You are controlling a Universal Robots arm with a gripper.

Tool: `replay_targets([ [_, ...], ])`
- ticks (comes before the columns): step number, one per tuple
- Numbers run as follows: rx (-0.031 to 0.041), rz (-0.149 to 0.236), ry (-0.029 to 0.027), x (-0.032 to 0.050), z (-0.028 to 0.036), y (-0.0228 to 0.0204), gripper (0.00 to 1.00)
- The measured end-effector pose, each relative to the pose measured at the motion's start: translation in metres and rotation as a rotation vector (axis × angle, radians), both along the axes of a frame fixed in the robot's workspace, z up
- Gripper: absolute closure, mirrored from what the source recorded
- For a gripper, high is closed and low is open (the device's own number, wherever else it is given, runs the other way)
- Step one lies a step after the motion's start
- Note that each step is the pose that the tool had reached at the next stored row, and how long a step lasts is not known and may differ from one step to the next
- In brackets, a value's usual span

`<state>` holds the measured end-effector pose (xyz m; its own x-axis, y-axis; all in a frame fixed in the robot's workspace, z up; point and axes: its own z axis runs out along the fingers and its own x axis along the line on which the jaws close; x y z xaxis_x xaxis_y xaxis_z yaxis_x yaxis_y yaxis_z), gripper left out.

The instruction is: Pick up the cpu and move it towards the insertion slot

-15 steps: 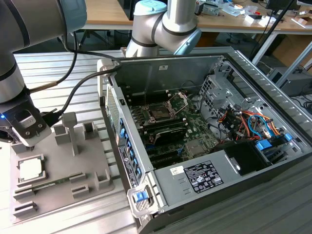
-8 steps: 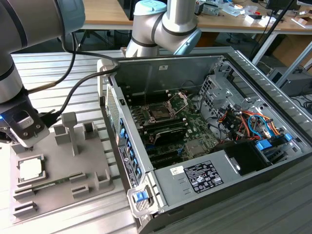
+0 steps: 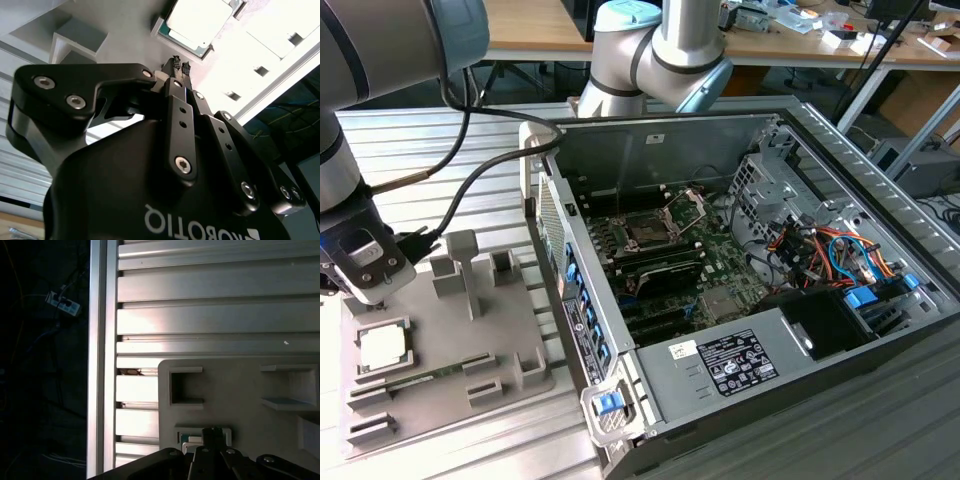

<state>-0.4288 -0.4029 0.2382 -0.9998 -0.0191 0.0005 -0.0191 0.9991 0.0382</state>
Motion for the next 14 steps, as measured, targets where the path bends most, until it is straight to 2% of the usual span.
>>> replay_targets([
  [8, -0.0001, 0.000, 0.0001, -0.0024, -0.0015, -0.0003, 0.89],
  [14, -0.0001, 0.000, 0.0000, -0.0039, -0.0020, -0.0039, 0.89],
])
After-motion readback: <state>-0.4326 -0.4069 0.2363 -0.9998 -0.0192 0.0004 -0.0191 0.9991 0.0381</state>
